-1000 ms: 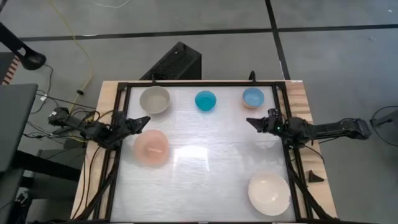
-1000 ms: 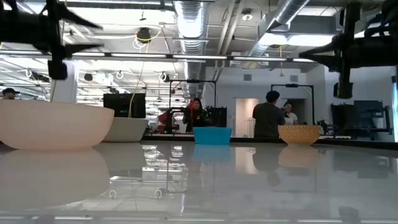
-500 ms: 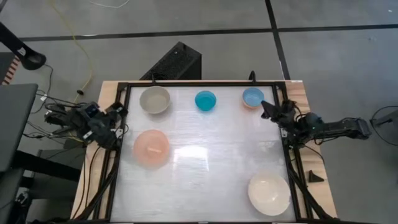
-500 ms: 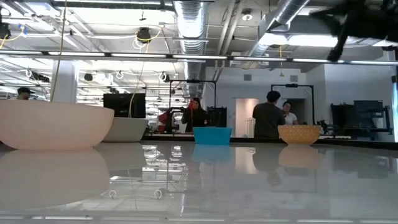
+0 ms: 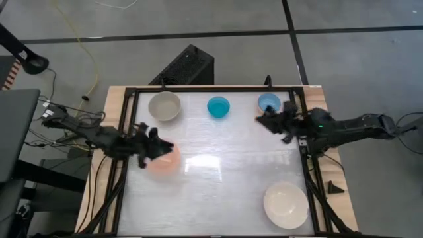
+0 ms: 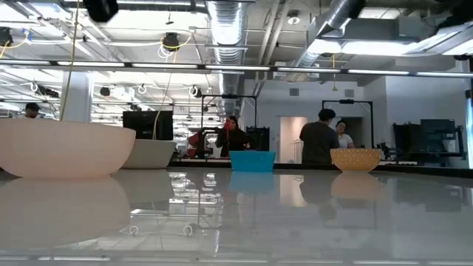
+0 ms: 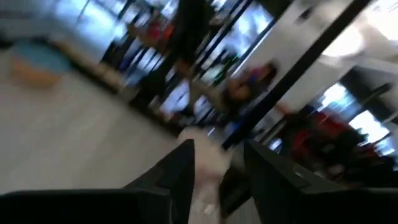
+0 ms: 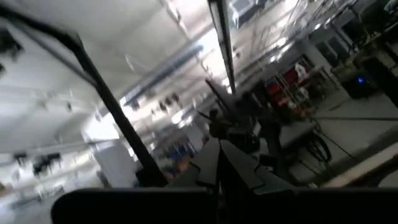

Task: Nest bowls inside each other
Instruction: Stack the orange bowl on top of the white bowl

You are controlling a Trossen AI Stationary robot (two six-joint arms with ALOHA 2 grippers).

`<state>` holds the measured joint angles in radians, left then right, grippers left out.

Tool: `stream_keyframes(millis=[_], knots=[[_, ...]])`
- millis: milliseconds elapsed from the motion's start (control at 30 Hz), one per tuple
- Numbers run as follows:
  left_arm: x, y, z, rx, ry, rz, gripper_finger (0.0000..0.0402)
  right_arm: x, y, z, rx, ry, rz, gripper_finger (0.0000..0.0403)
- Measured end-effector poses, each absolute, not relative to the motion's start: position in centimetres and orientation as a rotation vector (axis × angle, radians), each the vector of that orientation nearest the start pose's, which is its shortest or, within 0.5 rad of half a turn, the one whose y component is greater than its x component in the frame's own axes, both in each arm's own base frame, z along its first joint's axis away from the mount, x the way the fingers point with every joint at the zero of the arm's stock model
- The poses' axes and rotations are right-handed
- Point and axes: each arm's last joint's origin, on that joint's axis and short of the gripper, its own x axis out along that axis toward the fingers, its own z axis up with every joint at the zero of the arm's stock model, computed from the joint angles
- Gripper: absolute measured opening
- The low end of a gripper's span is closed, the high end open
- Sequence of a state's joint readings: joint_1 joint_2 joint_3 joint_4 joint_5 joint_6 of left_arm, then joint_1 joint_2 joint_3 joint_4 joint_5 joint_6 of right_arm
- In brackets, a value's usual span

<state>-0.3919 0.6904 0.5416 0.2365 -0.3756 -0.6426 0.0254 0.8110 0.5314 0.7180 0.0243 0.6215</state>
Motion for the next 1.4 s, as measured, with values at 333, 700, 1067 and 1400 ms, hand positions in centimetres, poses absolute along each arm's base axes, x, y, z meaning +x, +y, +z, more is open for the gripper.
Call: stream_keyframes(millis=[333, 700, 1067, 1400], knots=[[16.8, -5.4, 27.1, -0.535, 0.43, 0.308, 0.0002, 21.3, 0.7, 31.5, 0.618, -0.268, 0.201, 0.0038], [20.1, -6.3, 20.4, -0.409, 1.106, 0.456, 0.0, 20.0, 0.8, 32.4, 0.572, -0.302, 0.229, 0.0038], [27.0, -4.5, 15.5, -0.424, 1.072, 0.36, 0.0, 18.2, 0.8, 33.1, 0.572, -0.302, 0.23, 0.0038], [37.1, -1.5, 20.1, -0.386, 0.731, 0.112, 0.0, 16.4, 0.7, 33.3, 0.577, -0.255, 0.217, 0.0038]])
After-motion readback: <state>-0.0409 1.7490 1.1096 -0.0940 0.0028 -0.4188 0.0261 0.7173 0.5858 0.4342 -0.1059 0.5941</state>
